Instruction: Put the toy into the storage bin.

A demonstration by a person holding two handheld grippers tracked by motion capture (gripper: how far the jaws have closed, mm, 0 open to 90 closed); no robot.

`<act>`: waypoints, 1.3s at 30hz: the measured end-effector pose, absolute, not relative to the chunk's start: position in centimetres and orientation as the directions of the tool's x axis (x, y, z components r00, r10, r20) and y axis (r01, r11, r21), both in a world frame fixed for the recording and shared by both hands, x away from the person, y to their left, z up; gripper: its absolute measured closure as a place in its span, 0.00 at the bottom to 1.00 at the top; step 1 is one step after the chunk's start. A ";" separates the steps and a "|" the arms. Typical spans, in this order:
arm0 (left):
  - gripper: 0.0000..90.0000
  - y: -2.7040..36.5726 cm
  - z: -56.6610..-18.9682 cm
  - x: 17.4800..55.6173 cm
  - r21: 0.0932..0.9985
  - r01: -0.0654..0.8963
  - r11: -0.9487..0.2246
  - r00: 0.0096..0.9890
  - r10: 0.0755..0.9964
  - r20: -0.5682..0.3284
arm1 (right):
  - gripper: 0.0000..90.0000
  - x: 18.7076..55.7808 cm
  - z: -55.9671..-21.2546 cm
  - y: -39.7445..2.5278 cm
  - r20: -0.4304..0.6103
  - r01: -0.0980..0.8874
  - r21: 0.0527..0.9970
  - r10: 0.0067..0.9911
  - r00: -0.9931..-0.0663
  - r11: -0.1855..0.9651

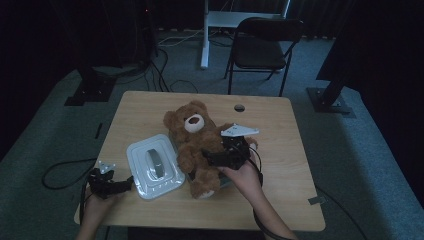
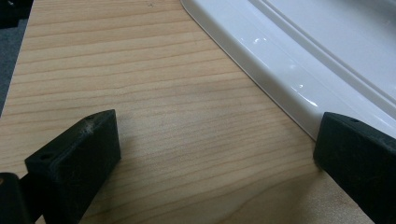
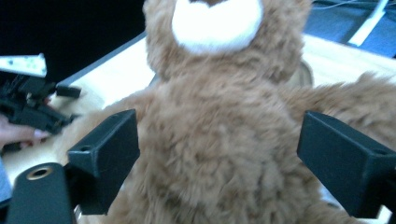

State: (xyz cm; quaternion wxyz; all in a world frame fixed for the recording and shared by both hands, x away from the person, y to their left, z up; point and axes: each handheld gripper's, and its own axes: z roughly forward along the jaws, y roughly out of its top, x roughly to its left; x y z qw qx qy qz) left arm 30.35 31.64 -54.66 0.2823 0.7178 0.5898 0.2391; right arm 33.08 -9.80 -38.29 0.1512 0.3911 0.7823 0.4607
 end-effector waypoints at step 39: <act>0.01 31.7 -54.7 30.4 0.687 0.711 -0.151 0.196 0.980 0.012 | 0.15 39.6 -32.4 -5.0 0.136 0.433 0.868 0.725 -0.675 0.241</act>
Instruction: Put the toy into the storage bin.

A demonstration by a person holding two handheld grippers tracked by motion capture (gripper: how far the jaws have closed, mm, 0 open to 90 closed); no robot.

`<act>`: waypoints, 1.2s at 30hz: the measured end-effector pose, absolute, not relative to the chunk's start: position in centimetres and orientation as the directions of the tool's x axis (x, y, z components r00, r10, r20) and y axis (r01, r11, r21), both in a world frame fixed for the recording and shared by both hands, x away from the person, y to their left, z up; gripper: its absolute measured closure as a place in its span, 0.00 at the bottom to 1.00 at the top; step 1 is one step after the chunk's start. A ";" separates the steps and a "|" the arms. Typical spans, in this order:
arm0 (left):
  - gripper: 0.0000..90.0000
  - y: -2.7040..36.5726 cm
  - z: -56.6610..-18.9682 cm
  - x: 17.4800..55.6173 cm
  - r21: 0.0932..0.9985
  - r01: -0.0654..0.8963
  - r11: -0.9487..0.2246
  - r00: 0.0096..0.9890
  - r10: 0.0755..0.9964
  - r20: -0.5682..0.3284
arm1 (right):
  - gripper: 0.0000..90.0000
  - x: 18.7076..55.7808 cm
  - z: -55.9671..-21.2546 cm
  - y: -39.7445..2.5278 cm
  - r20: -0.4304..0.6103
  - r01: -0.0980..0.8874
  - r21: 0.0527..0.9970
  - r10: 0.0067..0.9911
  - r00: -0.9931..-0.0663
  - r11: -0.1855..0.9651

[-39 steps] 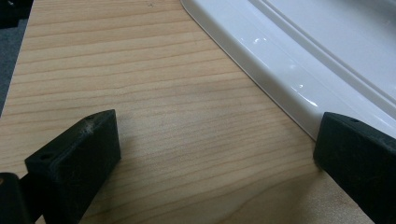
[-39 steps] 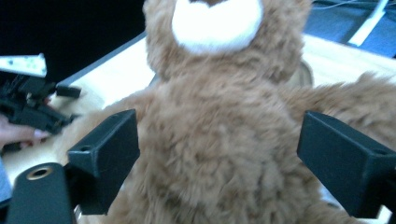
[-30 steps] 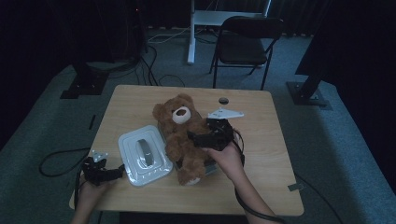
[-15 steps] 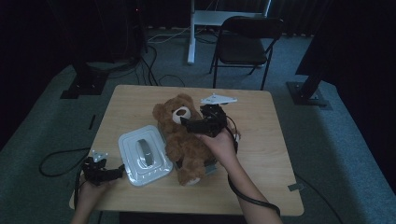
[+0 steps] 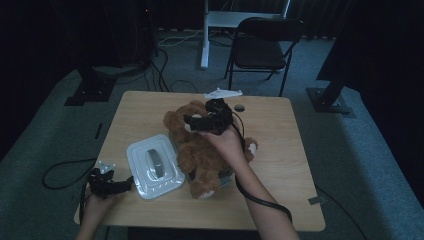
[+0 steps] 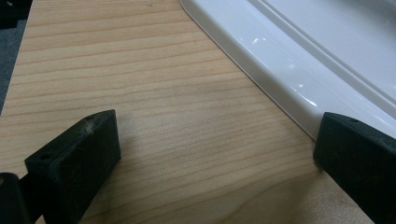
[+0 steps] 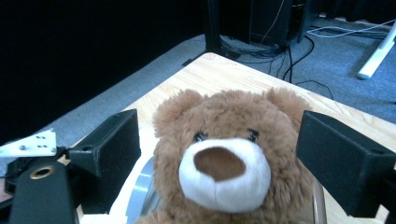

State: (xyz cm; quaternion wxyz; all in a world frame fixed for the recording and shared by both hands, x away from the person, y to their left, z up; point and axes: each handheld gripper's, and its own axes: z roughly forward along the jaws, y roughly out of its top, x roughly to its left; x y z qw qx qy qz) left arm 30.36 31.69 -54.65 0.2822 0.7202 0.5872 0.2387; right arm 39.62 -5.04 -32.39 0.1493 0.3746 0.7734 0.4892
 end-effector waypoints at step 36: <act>0.01 31.7 -54.7 30.4 0.688 0.710 -0.150 0.195 0.981 0.012 | 0.21 43.1 -37.6 -2.3 0.071 0.470 0.805 0.729 -0.680 0.361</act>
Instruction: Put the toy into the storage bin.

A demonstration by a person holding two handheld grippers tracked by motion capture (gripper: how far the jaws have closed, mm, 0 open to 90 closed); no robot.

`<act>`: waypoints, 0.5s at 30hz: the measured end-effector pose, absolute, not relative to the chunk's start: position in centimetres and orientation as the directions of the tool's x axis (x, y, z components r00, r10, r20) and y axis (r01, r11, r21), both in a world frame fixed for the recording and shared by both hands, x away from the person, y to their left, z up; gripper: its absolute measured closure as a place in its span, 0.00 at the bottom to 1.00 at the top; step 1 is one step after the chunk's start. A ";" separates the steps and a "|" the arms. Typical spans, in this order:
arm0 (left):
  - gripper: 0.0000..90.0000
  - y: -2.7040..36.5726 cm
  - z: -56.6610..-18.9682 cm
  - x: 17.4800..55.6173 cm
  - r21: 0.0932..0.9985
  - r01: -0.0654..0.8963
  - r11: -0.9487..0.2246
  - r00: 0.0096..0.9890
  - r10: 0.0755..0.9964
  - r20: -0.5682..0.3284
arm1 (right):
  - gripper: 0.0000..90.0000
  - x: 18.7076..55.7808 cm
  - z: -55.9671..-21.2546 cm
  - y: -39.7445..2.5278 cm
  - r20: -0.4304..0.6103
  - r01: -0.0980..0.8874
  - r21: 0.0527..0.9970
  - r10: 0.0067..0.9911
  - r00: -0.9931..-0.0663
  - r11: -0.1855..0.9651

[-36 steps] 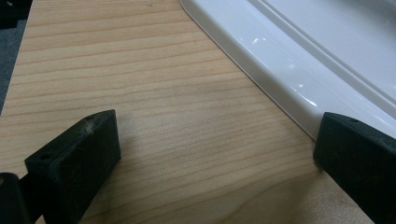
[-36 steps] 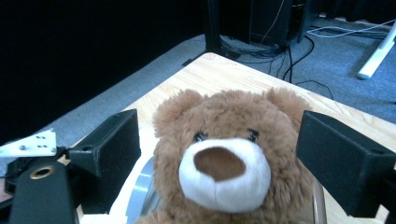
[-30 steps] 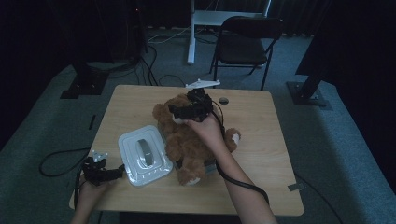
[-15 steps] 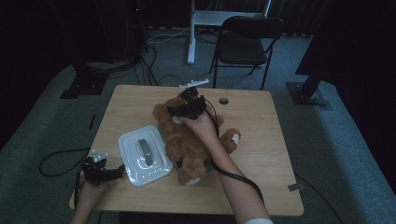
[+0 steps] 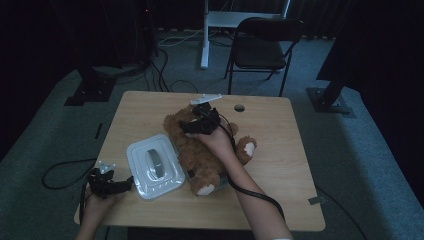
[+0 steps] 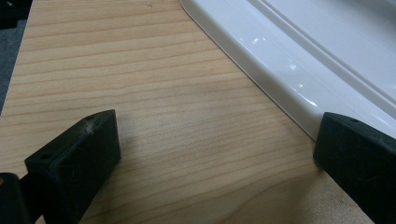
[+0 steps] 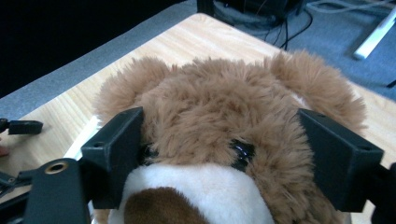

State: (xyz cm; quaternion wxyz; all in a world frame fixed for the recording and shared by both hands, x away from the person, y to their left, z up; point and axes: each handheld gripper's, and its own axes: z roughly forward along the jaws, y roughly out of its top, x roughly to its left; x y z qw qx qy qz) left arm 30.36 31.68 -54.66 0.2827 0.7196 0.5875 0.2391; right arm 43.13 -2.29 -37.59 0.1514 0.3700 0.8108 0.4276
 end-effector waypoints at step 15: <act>0.01 31.7 -54.7 30.3 0.686 0.712 -0.150 0.196 0.980 0.011 | 0.24 43.1 -40.3 -2.1 0.141 0.569 0.716 0.714 -0.686 0.405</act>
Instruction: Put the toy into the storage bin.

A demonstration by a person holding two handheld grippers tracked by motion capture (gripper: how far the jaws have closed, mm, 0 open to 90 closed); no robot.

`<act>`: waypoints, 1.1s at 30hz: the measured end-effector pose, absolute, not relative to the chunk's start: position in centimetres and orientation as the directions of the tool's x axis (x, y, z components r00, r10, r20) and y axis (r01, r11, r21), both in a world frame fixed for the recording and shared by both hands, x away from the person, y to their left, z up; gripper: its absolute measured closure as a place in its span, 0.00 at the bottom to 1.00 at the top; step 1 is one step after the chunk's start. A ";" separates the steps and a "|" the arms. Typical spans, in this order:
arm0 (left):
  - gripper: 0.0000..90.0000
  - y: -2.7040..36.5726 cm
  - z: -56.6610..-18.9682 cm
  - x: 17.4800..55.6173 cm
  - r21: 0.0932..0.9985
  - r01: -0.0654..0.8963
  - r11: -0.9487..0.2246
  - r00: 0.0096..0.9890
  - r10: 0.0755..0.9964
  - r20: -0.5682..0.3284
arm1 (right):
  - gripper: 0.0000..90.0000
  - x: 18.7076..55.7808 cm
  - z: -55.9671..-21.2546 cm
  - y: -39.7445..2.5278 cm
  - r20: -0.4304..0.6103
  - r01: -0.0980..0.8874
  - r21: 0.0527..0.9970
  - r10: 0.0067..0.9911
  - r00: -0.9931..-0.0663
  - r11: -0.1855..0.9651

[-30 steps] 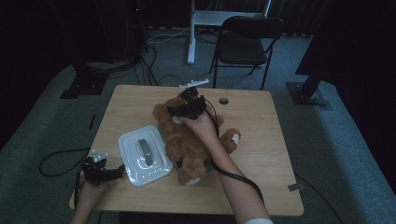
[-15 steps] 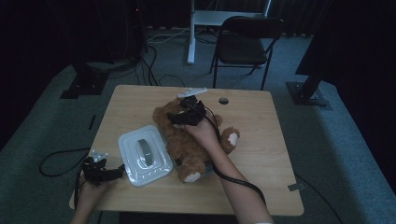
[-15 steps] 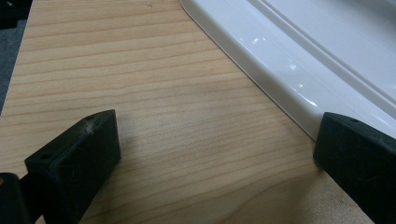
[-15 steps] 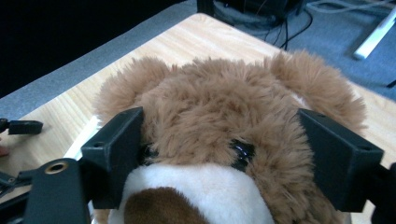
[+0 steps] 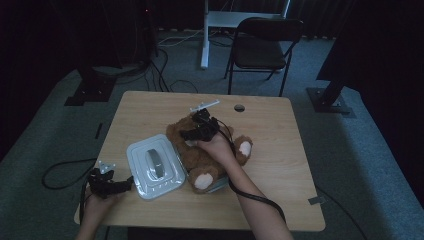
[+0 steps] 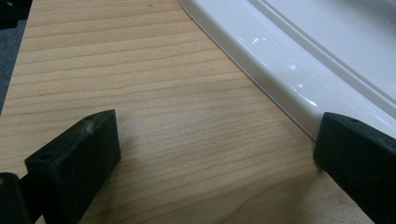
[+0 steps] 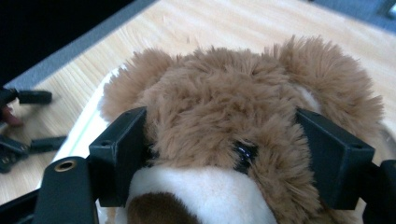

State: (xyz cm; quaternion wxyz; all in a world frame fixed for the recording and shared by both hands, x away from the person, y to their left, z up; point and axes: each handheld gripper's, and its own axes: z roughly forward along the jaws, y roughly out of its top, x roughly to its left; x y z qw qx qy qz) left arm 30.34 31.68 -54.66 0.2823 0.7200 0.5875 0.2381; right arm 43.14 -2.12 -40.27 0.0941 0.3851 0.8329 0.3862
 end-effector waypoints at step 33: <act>0.01 31.7 -54.7 30.4 0.686 0.711 -0.151 0.198 0.980 0.011 | 0.27 43.2 -40.8 1.4 0.016 0.601 0.561 0.719 -0.695 0.569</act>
